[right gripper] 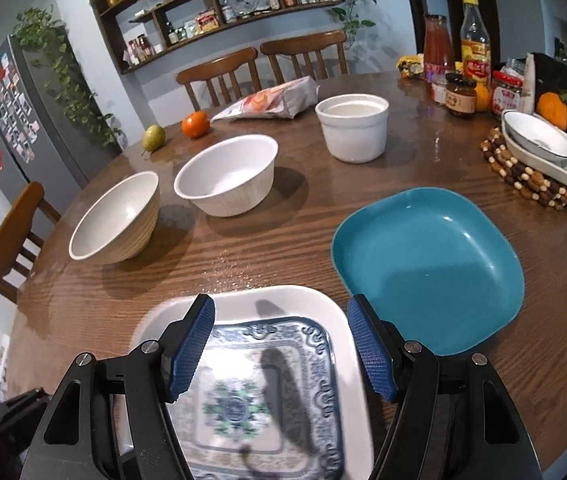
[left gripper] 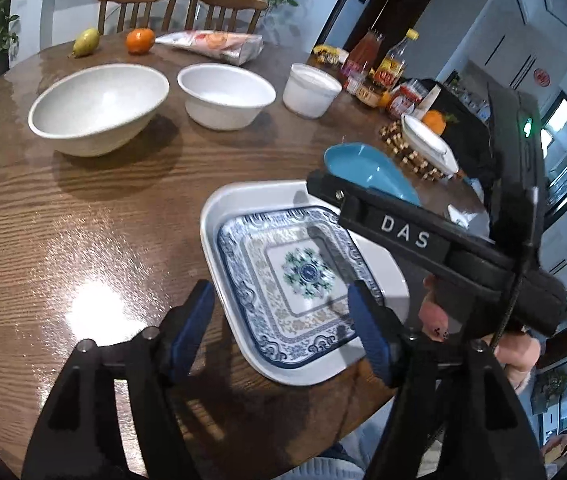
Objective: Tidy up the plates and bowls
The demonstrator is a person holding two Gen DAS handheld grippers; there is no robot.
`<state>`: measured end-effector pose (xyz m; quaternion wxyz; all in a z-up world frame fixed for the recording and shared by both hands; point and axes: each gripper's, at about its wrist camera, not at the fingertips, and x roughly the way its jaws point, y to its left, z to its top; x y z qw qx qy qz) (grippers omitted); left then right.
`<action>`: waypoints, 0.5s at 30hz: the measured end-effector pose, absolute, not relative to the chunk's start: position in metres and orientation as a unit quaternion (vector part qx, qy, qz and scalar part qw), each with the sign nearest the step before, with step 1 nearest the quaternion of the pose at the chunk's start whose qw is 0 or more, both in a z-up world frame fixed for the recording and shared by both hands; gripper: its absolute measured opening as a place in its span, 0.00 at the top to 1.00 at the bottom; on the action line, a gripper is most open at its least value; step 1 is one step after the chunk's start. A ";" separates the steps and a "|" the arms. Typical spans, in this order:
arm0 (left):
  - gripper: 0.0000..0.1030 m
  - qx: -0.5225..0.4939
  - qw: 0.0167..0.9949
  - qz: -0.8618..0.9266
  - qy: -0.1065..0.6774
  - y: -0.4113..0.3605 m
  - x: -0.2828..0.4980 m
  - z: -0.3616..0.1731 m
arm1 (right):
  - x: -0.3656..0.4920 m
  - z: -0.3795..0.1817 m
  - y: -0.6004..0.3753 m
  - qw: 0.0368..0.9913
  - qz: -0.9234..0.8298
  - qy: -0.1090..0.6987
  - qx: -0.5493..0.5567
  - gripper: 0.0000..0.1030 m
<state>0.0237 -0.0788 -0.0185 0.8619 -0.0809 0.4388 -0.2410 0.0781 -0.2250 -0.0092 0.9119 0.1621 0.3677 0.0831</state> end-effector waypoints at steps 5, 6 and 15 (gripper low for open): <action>0.28 -0.093 0.875 -0.235 0.413 -0.068 0.020 -0.012 | 0.067 -0.003 -0.233 0.916 0.087 0.355 0.168 0.31; 0.28 -0.097 0.875 -0.230 0.415 -0.066 0.022 -0.014 | 0.063 -0.003 -0.236 0.915 0.091 0.353 0.175 0.31; 0.32 -0.120 0.852 -0.219 0.459 -0.067 0.035 -0.039 | 0.053 -0.022 -0.242 0.896 0.121 0.379 0.198 0.31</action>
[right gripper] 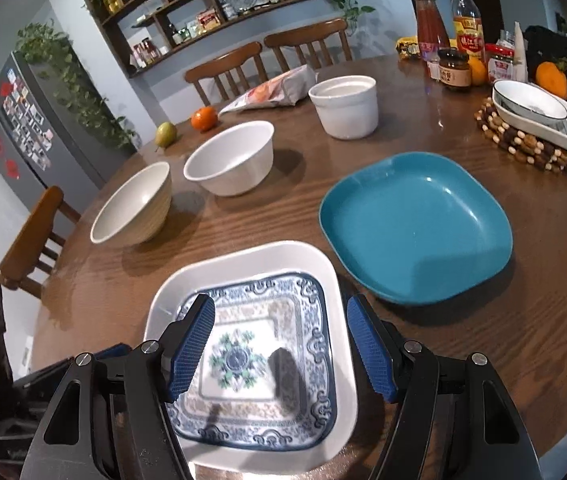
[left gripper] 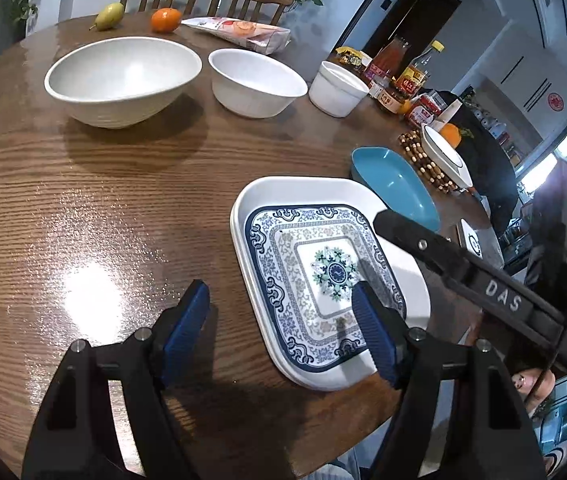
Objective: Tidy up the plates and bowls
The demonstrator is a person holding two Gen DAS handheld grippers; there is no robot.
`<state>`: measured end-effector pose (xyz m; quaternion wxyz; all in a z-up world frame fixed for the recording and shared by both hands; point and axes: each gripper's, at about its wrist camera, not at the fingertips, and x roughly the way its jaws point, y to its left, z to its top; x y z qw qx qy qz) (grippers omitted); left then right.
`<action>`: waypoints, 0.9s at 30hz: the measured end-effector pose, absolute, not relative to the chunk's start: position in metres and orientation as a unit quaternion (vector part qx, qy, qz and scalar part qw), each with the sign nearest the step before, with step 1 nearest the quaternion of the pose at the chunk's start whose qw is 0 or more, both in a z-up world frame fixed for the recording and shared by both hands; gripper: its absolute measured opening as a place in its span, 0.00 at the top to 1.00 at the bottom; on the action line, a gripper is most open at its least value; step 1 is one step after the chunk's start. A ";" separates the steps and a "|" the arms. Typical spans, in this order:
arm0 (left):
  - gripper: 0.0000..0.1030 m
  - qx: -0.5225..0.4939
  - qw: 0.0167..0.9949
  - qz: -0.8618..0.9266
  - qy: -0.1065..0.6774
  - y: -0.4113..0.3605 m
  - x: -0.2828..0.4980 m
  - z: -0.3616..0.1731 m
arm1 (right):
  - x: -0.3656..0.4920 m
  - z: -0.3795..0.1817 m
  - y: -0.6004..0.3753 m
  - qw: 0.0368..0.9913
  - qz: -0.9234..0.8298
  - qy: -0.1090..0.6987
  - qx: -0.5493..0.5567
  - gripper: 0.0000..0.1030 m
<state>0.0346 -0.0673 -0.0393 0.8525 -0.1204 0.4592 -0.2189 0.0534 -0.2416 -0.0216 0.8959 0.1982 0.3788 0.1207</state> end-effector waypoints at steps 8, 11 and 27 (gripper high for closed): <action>0.50 -0.136 0.845 -0.220 0.468 -0.071 0.037 -0.046 | 0.052 -0.034 -0.243 0.889 0.126 0.386 0.213 0.31; 0.56 -0.135 0.842 -0.221 0.473 -0.073 0.038 -0.049 | 0.055 -0.037 -0.243 0.886 0.128 0.389 0.217 0.31; 0.66 -0.127 0.856 -0.180 0.467 -0.058 0.039 -0.052 | 0.060 -0.043 -0.227 0.878 0.164 0.386 0.229 0.31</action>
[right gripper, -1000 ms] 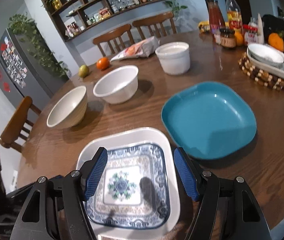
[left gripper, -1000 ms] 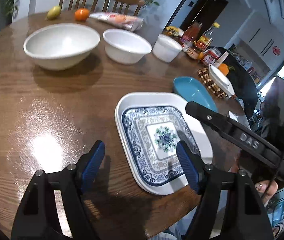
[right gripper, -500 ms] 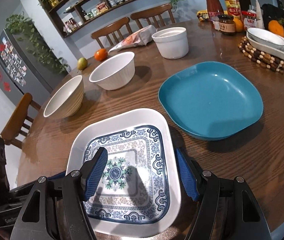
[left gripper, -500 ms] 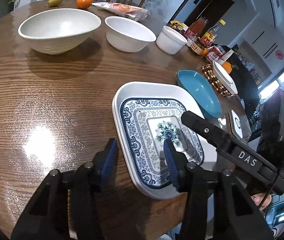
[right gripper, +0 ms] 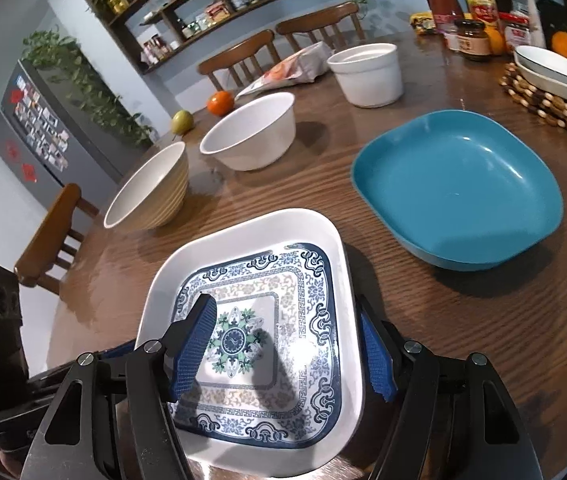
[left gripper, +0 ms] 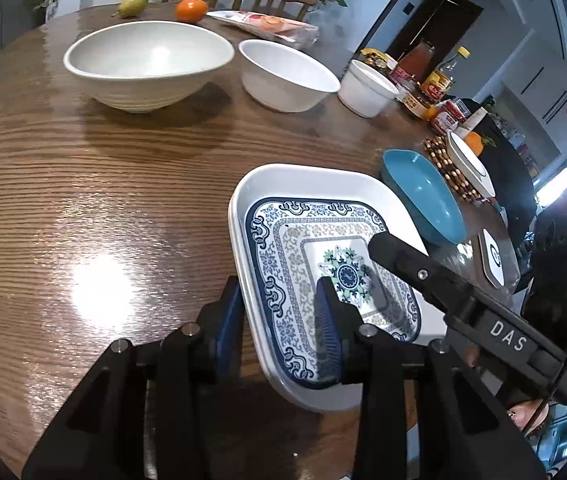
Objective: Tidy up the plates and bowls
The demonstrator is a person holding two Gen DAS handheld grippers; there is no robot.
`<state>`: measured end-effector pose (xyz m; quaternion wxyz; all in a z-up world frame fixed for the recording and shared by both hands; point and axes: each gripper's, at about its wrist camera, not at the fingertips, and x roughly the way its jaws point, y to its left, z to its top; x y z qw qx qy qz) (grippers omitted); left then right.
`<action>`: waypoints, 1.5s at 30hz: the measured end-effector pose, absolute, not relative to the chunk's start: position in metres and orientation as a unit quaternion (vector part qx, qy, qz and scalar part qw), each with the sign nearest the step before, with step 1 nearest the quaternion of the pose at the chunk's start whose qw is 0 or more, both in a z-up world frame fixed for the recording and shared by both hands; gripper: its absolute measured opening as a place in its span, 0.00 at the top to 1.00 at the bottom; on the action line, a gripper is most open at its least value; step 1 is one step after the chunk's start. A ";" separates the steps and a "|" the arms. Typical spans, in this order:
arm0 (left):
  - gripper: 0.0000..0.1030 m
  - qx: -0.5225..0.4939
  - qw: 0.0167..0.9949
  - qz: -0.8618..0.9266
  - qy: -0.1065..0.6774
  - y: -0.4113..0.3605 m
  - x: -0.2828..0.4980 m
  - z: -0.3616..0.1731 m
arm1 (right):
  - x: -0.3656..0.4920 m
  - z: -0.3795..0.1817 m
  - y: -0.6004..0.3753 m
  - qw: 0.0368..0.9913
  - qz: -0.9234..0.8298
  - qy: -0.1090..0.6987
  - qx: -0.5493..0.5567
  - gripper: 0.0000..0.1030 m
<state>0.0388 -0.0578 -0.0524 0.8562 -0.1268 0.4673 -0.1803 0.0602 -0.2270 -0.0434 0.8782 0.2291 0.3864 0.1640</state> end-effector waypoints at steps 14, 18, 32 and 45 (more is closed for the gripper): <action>0.62 -0.114 0.866 -0.138 0.466 -0.043 0.045 -0.052 | 0.074 -0.039 -0.200 0.882 0.177 0.389 0.199 0.31; 0.60 -0.110 0.869 -0.137 0.463 -0.045 0.043 -0.053 | 0.074 -0.040 -0.202 0.882 0.179 0.386 0.203 0.31; 0.55 -0.112 0.881 -0.126 0.443 -0.041 0.035 -0.048 | 0.063 -0.031 -0.203 0.896 0.158 0.367 0.192 0.31; 0.44 -0.089 0.912 -0.122 0.382 -0.045 0.020 -0.020 | 0.050 -0.025 -0.217 0.900 0.152 0.352 0.208 0.22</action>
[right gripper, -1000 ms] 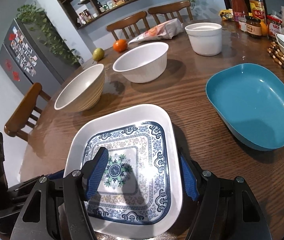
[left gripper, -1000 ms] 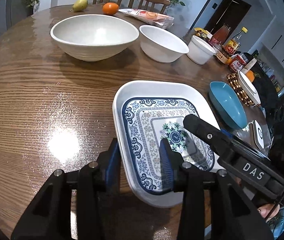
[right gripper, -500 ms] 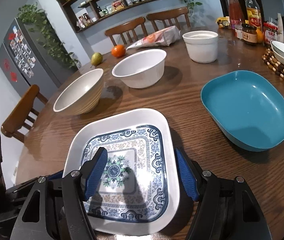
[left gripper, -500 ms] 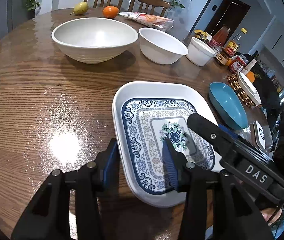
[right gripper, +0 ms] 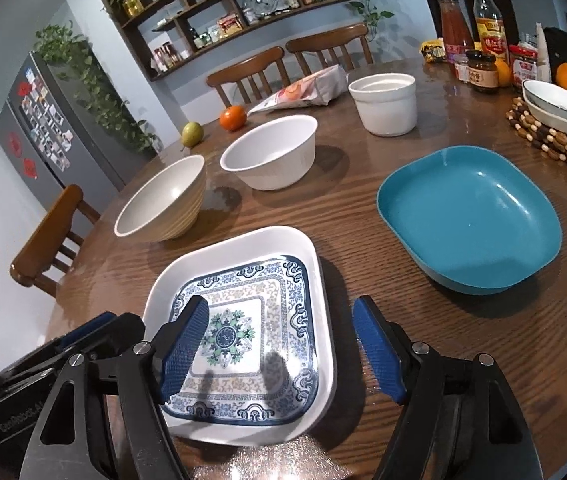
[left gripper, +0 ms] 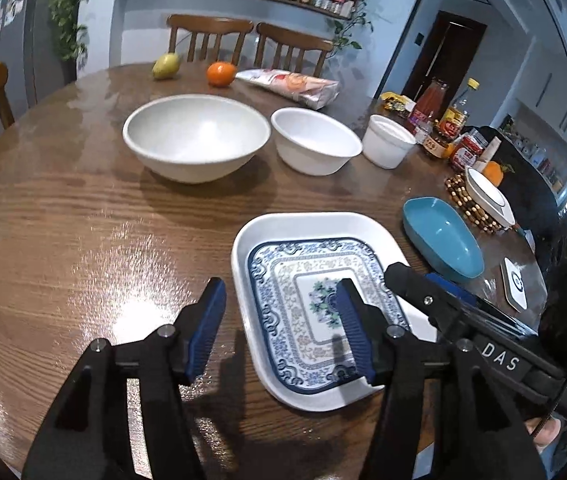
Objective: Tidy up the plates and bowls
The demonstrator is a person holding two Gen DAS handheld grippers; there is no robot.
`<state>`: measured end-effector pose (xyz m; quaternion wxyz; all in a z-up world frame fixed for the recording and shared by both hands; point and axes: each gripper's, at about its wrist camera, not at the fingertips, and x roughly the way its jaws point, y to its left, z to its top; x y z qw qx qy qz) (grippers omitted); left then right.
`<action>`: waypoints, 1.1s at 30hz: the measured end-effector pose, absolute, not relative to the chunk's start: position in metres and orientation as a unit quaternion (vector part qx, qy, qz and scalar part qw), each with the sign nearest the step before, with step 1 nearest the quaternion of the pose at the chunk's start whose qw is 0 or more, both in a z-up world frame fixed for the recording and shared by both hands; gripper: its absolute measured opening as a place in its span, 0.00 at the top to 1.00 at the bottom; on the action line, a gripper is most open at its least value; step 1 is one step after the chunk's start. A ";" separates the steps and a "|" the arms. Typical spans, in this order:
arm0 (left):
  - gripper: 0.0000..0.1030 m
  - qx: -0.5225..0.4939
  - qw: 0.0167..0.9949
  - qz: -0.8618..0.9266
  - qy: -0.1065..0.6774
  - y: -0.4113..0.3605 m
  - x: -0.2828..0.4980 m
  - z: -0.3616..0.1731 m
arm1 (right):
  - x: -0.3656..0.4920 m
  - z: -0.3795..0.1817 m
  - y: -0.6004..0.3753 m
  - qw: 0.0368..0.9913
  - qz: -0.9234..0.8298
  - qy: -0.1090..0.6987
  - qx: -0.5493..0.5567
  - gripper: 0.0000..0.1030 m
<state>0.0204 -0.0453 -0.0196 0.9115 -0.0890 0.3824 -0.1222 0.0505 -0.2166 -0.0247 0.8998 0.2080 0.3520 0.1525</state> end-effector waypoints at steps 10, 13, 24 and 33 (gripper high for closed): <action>0.25 -0.077 0.923 -0.140 0.351 -0.059 0.016 0.001 | 0.037 -0.014 -0.243 0.906 0.144 0.312 0.246 0.09; 0.24 -0.073 0.925 -0.147 0.342 -0.063 0.016 0.006 | 0.036 -0.011 -0.251 0.908 0.136 0.305 0.251 0.08; 0.23 -0.053 0.927 -0.159 0.335 -0.084 0.020 0.022 | 0.037 -0.004 -0.279 0.912 0.119 0.292 0.261 0.08; 0.23 -0.049 0.922 -0.188 0.334 -0.107 0.036 0.049 | 0.039 0.017 -0.308 0.925 0.095 0.264 0.256 0.08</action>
